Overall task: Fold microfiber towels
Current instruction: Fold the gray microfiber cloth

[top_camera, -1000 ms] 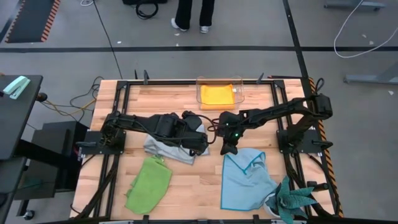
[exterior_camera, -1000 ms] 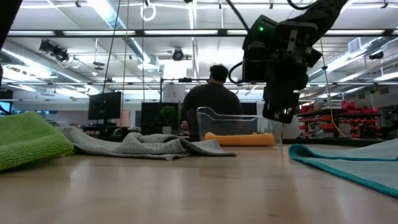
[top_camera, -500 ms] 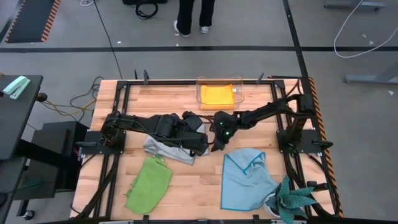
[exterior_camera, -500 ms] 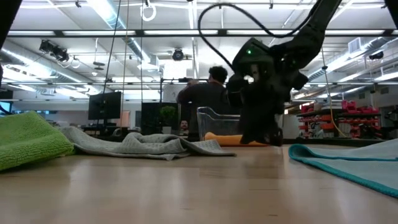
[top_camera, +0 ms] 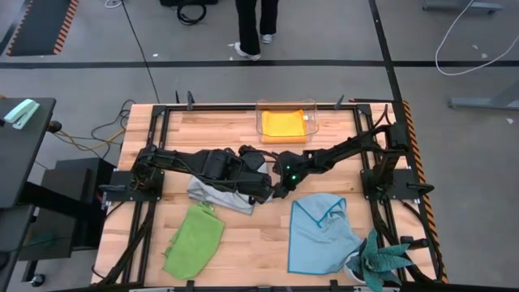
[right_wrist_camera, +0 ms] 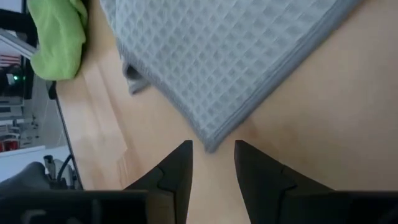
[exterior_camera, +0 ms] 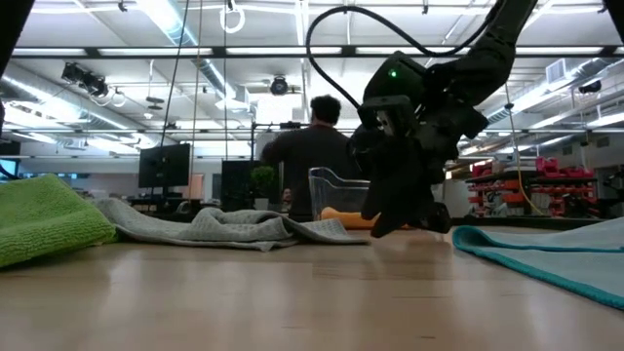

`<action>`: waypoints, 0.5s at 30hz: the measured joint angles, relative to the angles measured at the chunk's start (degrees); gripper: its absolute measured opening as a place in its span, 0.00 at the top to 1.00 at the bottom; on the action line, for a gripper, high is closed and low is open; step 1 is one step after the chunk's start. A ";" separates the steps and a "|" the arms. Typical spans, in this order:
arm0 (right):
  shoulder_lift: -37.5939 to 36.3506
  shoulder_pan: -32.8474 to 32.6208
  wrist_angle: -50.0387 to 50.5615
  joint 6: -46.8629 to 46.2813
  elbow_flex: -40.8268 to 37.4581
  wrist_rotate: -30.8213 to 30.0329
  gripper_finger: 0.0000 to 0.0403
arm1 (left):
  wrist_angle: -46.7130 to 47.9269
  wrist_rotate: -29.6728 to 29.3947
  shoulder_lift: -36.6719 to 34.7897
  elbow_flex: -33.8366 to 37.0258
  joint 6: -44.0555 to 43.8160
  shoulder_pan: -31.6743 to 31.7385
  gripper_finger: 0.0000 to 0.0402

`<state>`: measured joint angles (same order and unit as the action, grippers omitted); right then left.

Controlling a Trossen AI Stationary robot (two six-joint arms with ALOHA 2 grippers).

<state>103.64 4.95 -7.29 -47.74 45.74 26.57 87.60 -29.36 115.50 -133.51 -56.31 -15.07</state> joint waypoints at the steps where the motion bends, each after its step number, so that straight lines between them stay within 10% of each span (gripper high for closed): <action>1: 0.44 -0.51 -0.44 -0.44 0.00 0.00 0.69 | 0.03 0.00 0.00 0.00 0.00 0.00 0.97; 15: 2.76 -1.66 -2.10 -3.38 1.88 -1.49 0.69 | -0.77 0.00 0.00 0.00 0.02 0.00 0.94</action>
<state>106.40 3.29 -9.39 -51.12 47.62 25.08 86.83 -29.36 115.50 -133.51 -56.29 -15.07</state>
